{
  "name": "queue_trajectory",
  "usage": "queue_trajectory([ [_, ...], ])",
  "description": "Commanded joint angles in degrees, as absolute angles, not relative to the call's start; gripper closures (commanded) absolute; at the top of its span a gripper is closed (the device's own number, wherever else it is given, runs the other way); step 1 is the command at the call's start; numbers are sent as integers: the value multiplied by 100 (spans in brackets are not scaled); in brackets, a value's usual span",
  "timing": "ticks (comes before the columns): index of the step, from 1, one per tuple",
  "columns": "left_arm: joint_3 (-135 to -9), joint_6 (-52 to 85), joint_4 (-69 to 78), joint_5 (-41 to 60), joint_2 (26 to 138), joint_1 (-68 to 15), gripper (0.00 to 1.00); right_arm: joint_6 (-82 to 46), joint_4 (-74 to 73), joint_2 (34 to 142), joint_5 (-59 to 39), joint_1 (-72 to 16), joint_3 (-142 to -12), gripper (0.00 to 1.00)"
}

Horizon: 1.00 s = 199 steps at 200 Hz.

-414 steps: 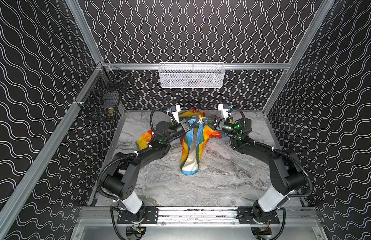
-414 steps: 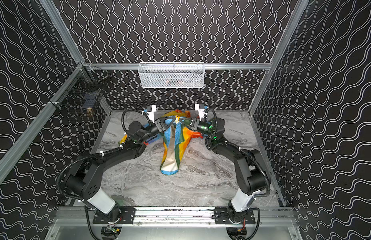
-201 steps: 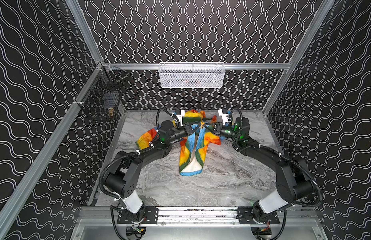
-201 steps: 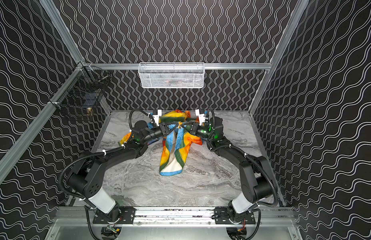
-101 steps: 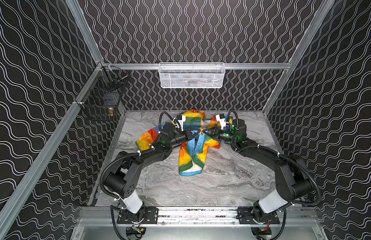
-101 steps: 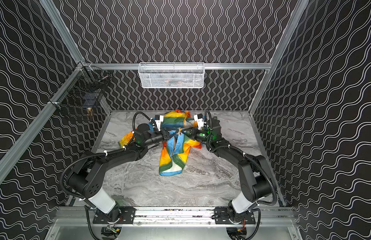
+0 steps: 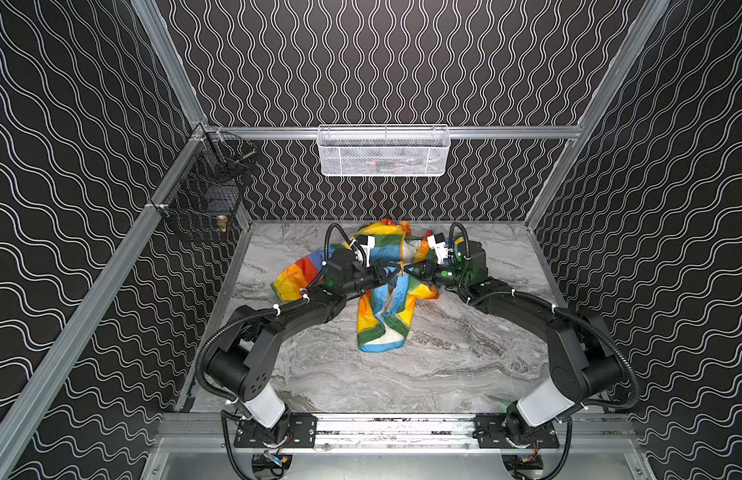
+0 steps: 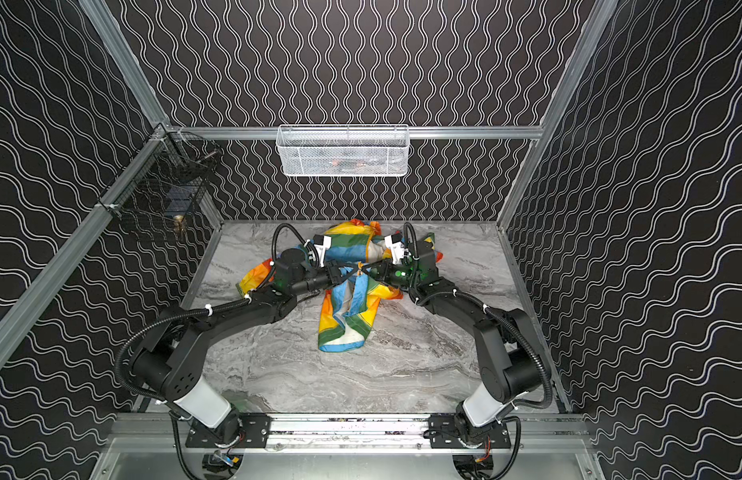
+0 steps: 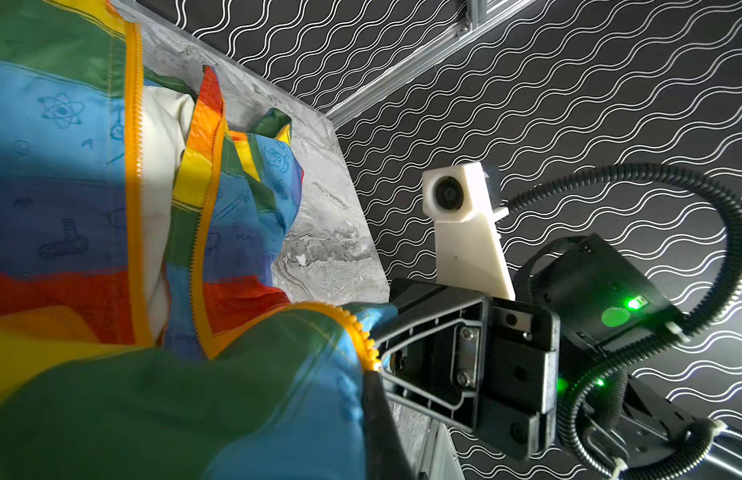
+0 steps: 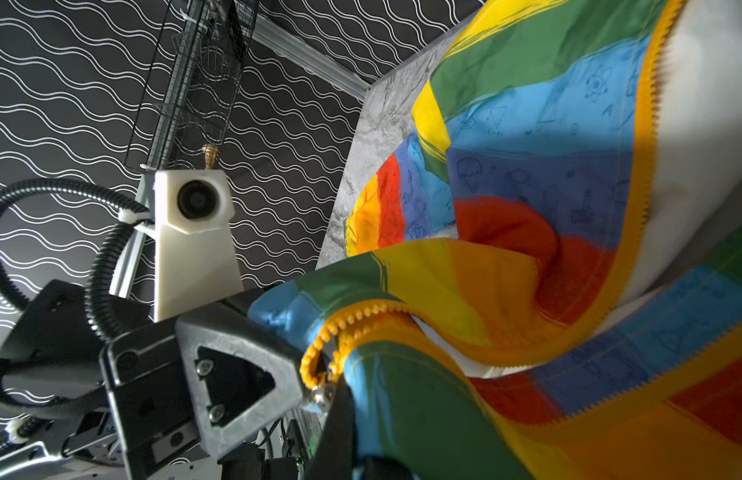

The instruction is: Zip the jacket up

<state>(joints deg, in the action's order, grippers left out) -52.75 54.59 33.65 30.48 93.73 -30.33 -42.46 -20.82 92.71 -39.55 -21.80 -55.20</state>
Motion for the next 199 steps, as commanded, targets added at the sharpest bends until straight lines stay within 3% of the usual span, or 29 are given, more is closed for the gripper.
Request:
queue_trajectory([
  [1, -5225, 5272, 2951, 3630, 9290, -3065, 100, -4184, -2307, 9333, -2789, -2210, -5637, 100],
  [199, -4907, 5235, 2761, 3758, 9404, -3127, 100, -3955, -1312, 9649, -2590, -2382, -6184, 100],
])
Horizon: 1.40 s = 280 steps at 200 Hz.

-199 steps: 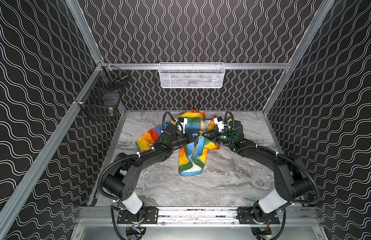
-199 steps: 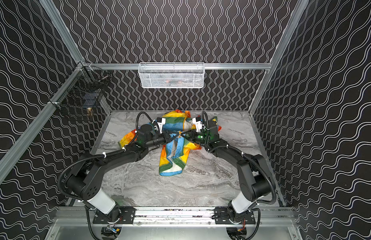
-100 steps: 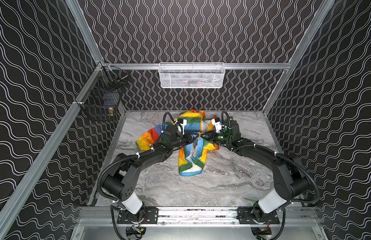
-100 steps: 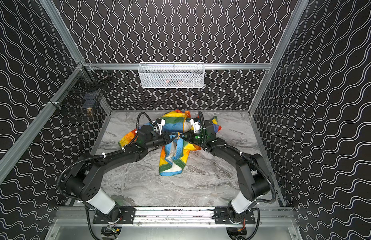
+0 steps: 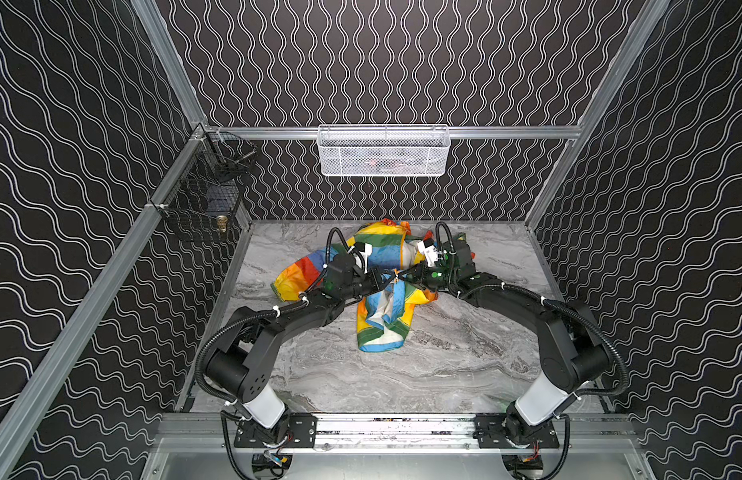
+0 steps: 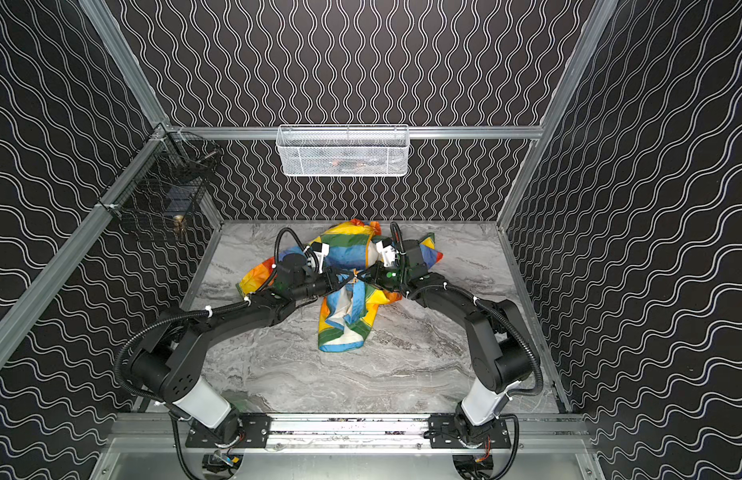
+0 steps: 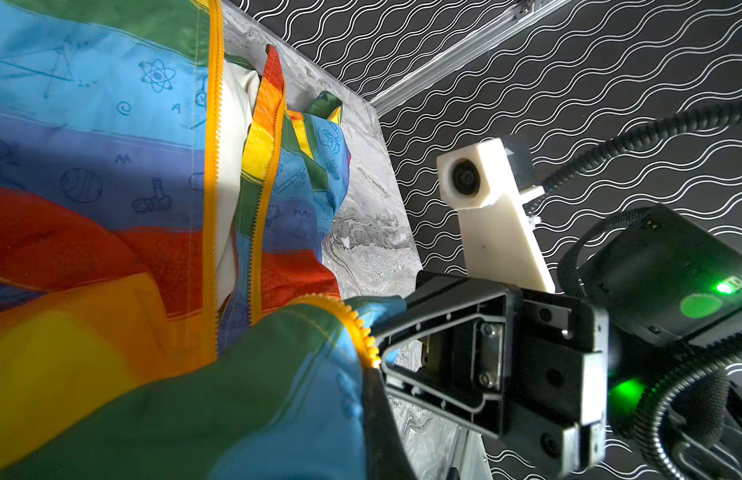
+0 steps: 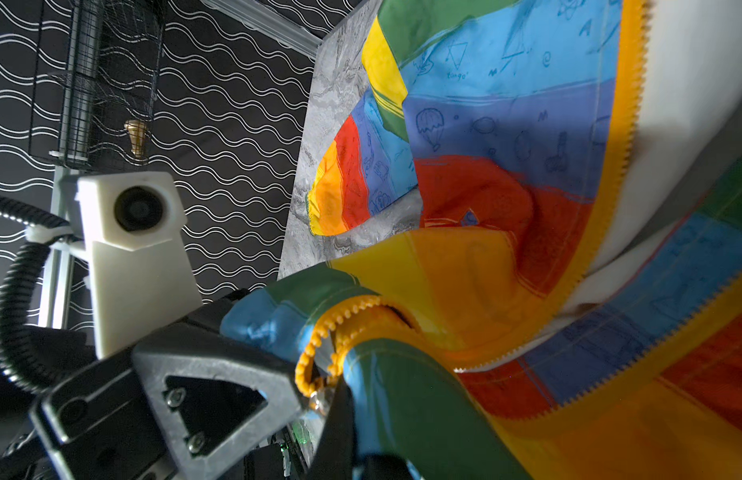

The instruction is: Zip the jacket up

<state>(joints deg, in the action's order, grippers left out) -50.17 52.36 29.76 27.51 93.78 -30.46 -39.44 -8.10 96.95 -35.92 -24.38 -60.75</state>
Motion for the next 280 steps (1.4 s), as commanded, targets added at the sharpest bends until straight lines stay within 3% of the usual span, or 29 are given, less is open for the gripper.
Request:
queue_trajectory([
  [1, -4901, 5237, 2769, 3760, 9408, -3128, 100, -3951, -1311, 9650, -2591, -2382, -6186, 100],
  [204, -4315, 5349, 3165, 4043, 9626, -3127, 100, -3430, -426, 9978, -2692, -2417, -6031, 100],
  [280, -4232, 5227, 2853, 4065, 9363, -3105, 100, -3226, -198, 9732, -2504, -2391, -5994, 81],
])
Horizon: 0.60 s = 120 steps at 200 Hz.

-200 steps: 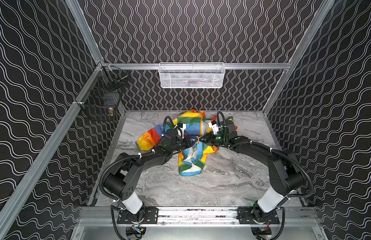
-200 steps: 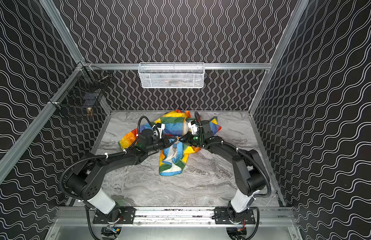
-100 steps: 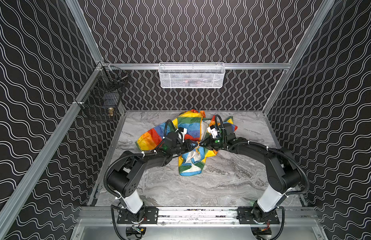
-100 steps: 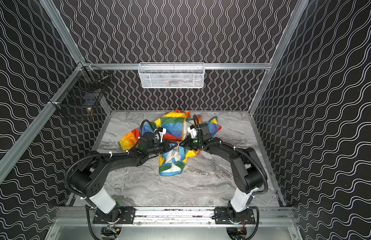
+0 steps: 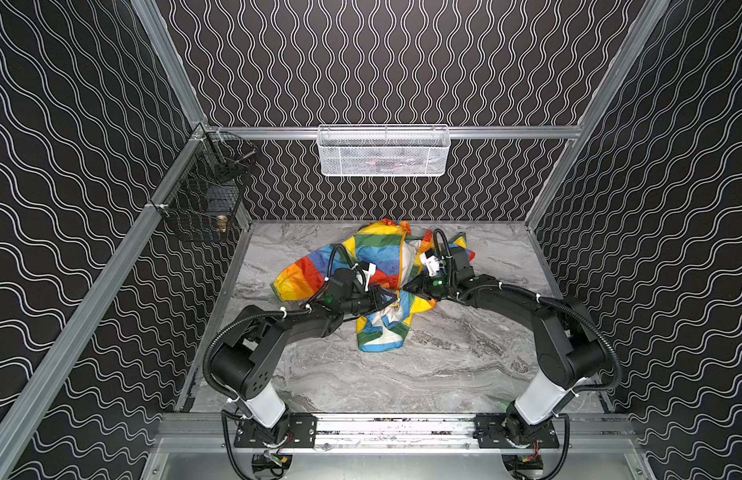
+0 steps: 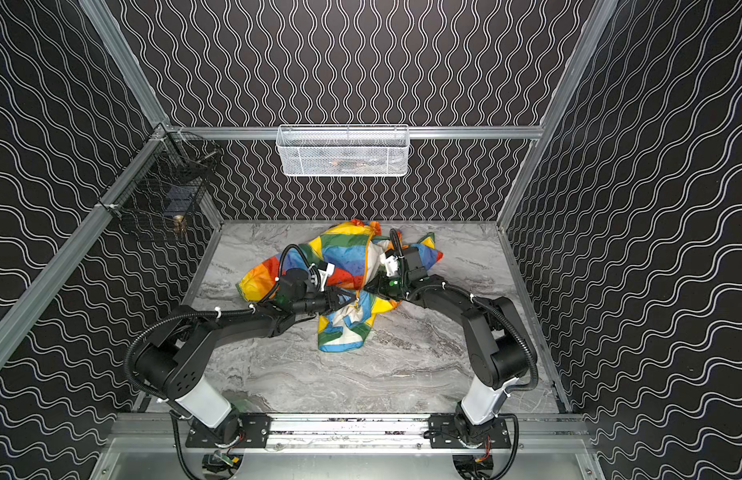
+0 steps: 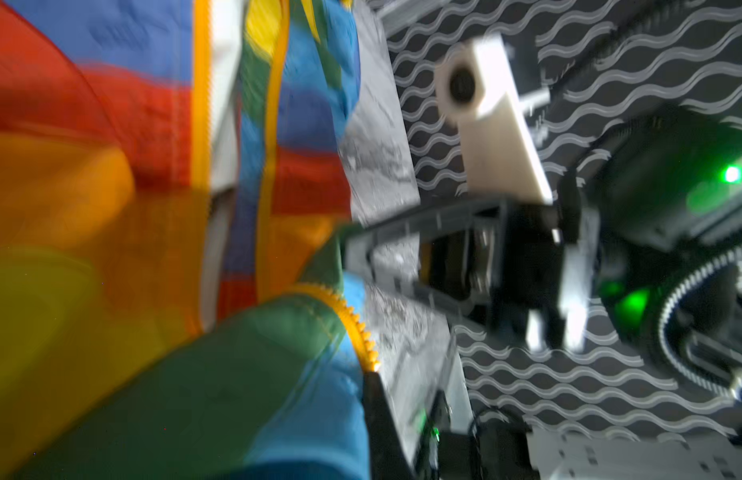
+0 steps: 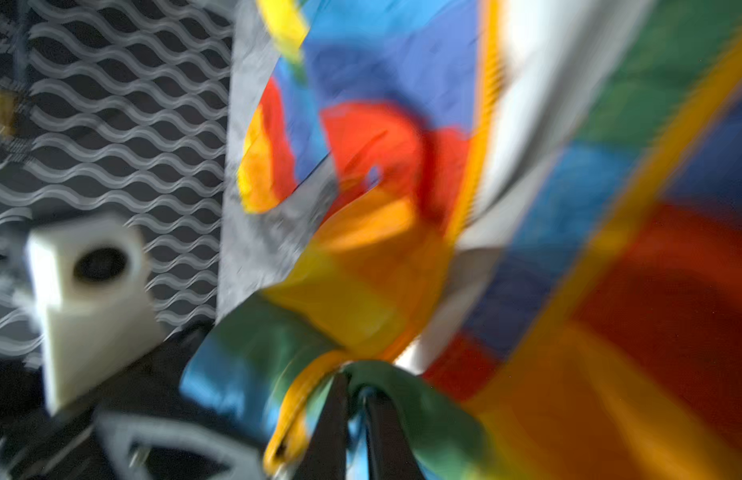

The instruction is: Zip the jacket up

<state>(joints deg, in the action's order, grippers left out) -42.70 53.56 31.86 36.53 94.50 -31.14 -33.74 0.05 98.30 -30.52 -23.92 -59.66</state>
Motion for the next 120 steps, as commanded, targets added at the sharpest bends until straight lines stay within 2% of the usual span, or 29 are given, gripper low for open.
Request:
queue_trajectory([
  [1, -4225, 5233, 2850, 4067, 9357, -3108, 100, -3226, -196, 9726, -2496, -2391, -5994, 81],
  [71, -4200, 5344, 2902, 4362, 9269, -2936, 100, -2867, 414, 9151, -2074, -2355, -5936, 64],
  [120, -4373, 5172, 2387, 4508, 9034, -2805, 100, -2390, 1212, 8554, -1754, -2459, -6095, 51],
])
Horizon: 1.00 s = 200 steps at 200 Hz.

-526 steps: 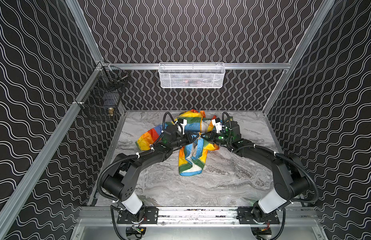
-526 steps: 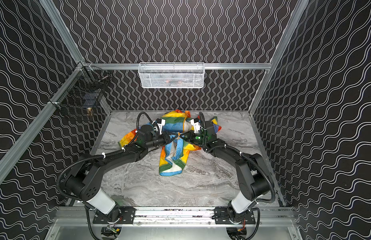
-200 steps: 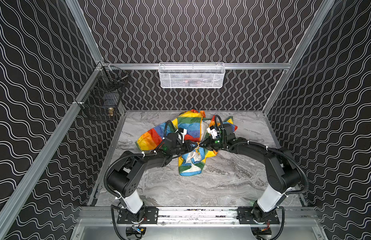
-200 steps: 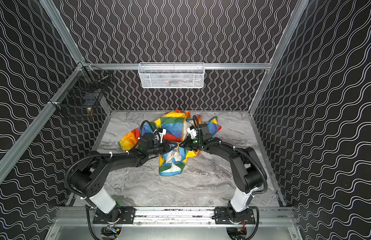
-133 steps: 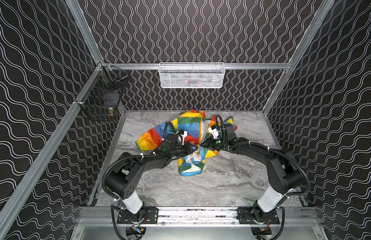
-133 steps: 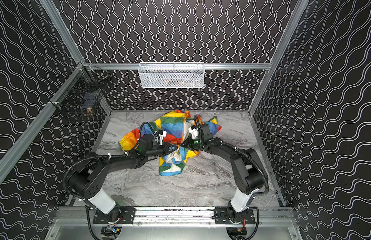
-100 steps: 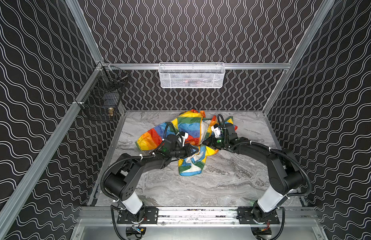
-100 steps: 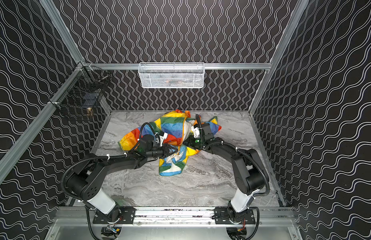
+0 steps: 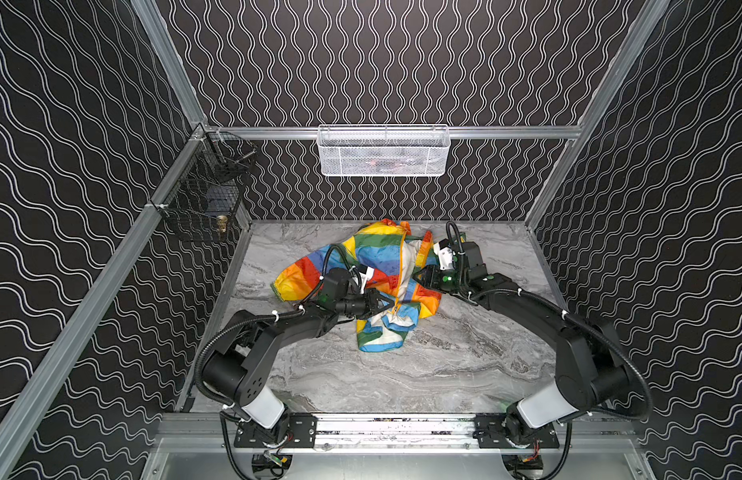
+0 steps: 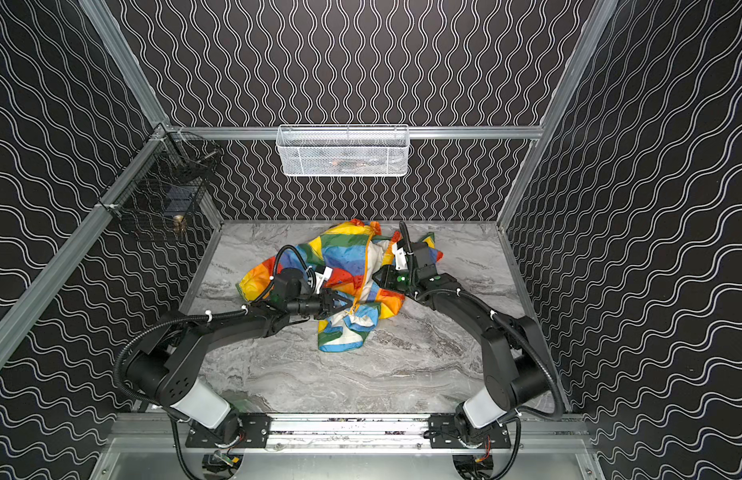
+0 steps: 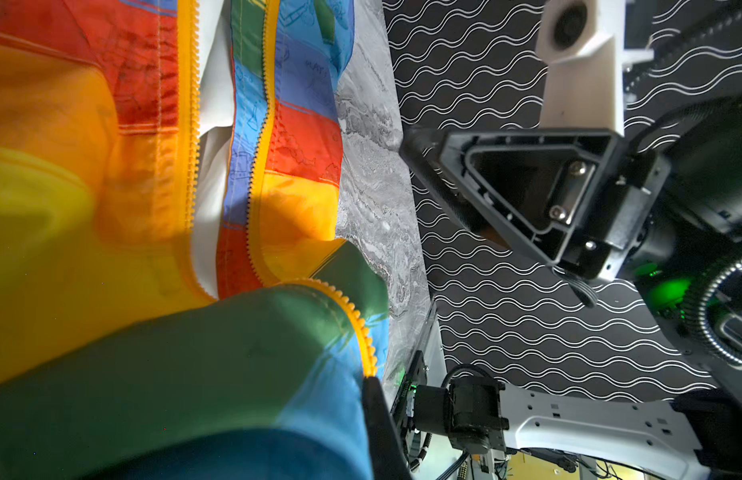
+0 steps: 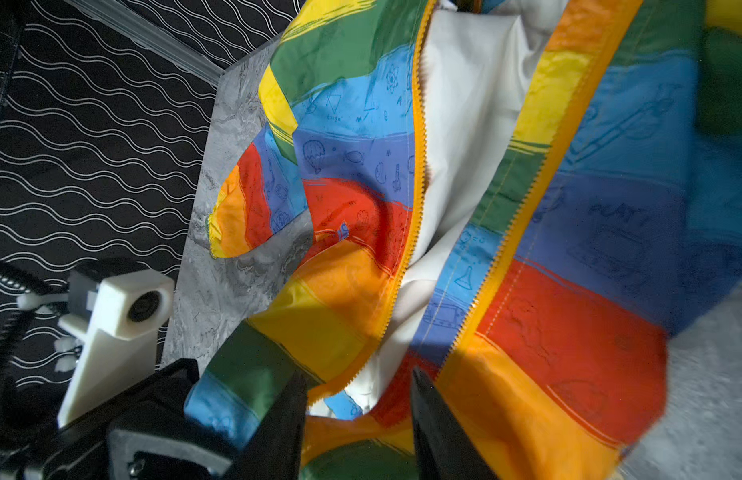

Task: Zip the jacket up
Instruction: 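Swing the right gripper toward the left gripper, pushing the zipper pull inward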

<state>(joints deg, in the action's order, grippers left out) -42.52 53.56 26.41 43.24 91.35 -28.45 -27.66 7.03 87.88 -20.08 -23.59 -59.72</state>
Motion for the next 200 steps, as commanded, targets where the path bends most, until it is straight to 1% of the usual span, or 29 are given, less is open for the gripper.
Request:
queue_trajectory([
  [1, -4375, 5170, 2376, 4508, 9035, -2804, 100, -2382, 1234, 8549, -1747, -2464, -6106, 51],
  [8, -4400, 5159, 2318, 4516, 9018, -2810, 100, -2319, 1373, 8469, -1667, -2470, -6150, 47],
  [13, -4421, 5144, 2278, 4532, 9003, -2810, 100, -2276, 1451, 8420, -1610, -2669, -6178, 44],
  [20, -4446, 5137, 2236, 4548, 8996, -2796, 100, -2215, 1567, 8367, -1540, -2769, -6229, 42],
  [43, -4550, 5102, 2079, 4586, 8991, -2804, 100, -2011, 1921, 8215, -1256, -3237, -6379, 46],
  [109, -4728, 4967, 1654, 4603, 8886, -2801, 100, -1641, 2791, 8103, -272, -4289, -6691, 45],
  [165, -4798, 4923, 1517, 4625, 8864, -2802, 100, -1503, 3198, 8487, 250, -4781, -7013, 45],
  [200, -4851, 4872, 1407, 4645, 8807, -2799, 100, -1455, 3318, 8744, 482, -4952, -7137, 43],
])
